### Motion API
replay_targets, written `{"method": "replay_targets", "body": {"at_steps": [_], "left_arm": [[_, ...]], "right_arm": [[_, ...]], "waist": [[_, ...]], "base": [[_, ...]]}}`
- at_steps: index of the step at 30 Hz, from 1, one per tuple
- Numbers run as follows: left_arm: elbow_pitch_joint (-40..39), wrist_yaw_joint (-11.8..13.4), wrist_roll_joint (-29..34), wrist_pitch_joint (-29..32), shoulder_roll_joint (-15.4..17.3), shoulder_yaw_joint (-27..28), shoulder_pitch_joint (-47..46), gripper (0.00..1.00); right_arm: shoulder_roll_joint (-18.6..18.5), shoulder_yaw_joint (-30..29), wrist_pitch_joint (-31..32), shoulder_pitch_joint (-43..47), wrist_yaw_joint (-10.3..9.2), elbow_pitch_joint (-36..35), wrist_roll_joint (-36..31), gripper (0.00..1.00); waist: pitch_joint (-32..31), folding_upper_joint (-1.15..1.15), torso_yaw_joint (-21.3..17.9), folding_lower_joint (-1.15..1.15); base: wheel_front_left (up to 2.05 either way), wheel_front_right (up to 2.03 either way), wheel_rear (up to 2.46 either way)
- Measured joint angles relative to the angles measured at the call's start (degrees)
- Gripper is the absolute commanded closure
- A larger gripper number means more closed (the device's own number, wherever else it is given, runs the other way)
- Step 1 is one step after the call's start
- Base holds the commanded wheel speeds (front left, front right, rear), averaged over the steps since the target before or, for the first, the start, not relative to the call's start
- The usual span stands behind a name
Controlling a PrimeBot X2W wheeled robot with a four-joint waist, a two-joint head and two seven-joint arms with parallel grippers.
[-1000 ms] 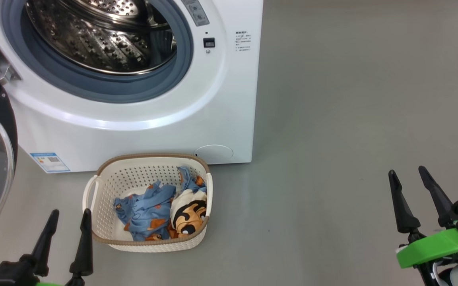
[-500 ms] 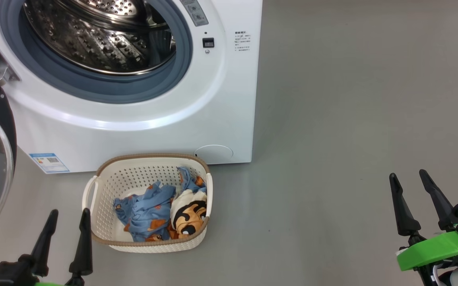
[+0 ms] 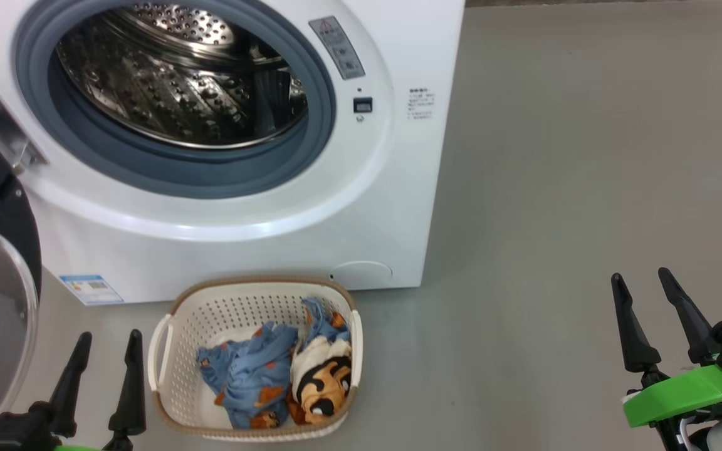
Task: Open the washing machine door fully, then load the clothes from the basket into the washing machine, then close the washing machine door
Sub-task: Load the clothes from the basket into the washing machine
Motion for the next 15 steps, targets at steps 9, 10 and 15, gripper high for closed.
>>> {"method": "replay_targets", "body": {"at_steps": [9, 10, 15], "left_arm": [[0.4, 0.0, 0.3, 0.0, -0.5, 0.1, -0.1, 0.00], [0.5, 0.0, 0.3, 0.0, -0.7, 0.1, -0.1, 0.00], [1.2, 0.0, 0.7, 0.0, -1.0, -0.6, -0.1, 0.00]], "right_arm": [[0.1, -0.1, 0.0, 0.0, 0.00, 0.0, 0.0, 0.00], [0.1, -0.1, 0.0, 0.0, 0.00, 0.0, 0.0, 0.00], [0.1, -0.1, 0.0, 0.0, 0.00, 0.0, 0.0, 0.00]], "waist": [[0.0, 0.00, 0.2, 0.00], [0.0, 0.00, 0.2, 0.00], [0.2, 0.00, 0.4, 0.00]], "base": [[0.77, -0.83, 0.06], [0.21, -0.21, 0.00], [0.01, -0.01, 0.00]]}}
